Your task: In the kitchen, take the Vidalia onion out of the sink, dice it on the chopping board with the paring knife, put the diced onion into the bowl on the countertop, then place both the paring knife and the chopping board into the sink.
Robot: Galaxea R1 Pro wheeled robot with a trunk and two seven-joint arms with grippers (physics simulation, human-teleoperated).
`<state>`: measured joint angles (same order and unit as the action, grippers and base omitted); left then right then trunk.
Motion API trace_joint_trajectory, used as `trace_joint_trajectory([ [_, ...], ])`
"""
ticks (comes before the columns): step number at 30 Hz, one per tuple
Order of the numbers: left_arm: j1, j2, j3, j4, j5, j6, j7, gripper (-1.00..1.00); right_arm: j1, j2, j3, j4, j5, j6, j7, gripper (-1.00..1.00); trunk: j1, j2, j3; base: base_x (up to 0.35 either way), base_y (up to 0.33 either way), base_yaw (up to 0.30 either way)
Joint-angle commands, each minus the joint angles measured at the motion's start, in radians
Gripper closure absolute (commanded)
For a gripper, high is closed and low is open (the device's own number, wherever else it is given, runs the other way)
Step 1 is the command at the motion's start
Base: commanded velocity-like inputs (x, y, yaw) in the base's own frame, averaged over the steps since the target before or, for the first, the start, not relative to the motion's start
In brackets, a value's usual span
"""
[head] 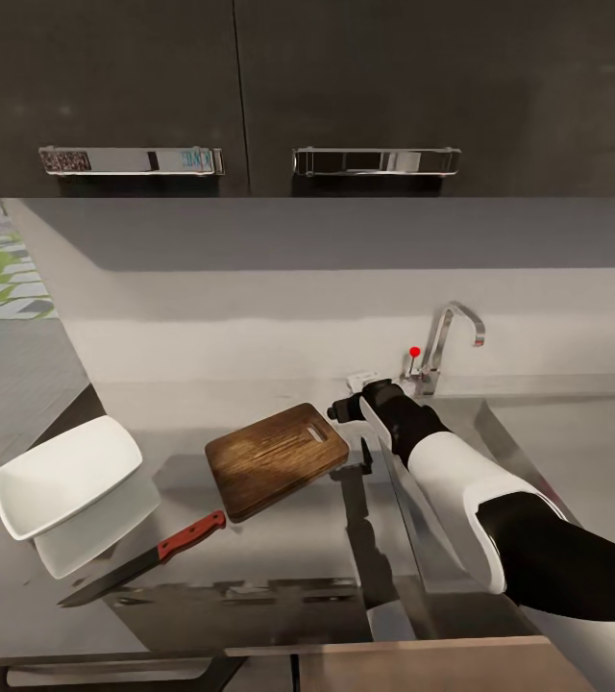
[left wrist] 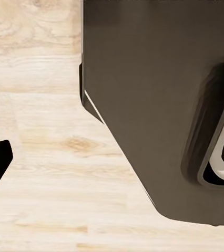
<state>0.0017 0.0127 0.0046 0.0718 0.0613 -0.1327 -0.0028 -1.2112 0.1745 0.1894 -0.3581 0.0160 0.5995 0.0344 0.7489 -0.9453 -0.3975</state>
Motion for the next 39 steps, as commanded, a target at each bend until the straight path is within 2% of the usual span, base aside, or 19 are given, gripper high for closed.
trace_joint_trajectory([
  [1,-0.001,-0.001,0.000,0.002,0.006,-0.006,0.000,-1.00,-0.001,0.000,0.003,-0.001,0.002,0.005,0.002,-1.00,0.000,-0.001,-0.001,0.000,0.000,0.000],
  [17,-0.001,-0.005,0.000,0.002,0.006,-0.007,0.000,-1.00,-0.001,0.000,0.005,-0.001,0.002,0.005,0.002,-1.00,0.000,-0.001,-0.001,0.000,0.000,0.000],
  [22,-0.001,-0.018,0.000,0.002,0.006,-0.006,0.000,-1.00,-0.001,0.000,0.006,-0.001,0.002,0.005,0.003,-1.00,0.000,-0.001,-0.001,0.000,0.000,0.000],
  [28,-0.001,-0.020,0.000,0.002,0.006,-0.006,0.000,-1.00,-0.001,0.000,0.009,-0.001,0.002,-0.019,0.004,-1.00,0.000,-0.001,-0.001,0.000,0.000,0.000],
  [39,-0.001,-0.022,0.000,0.002,0.006,-0.006,0.000,-1.00,-0.001,0.000,0.029,-0.001,0.002,-0.039,0.049,-1.00,0.000,-0.001,-0.001,0.000,0.000,0.000],
])
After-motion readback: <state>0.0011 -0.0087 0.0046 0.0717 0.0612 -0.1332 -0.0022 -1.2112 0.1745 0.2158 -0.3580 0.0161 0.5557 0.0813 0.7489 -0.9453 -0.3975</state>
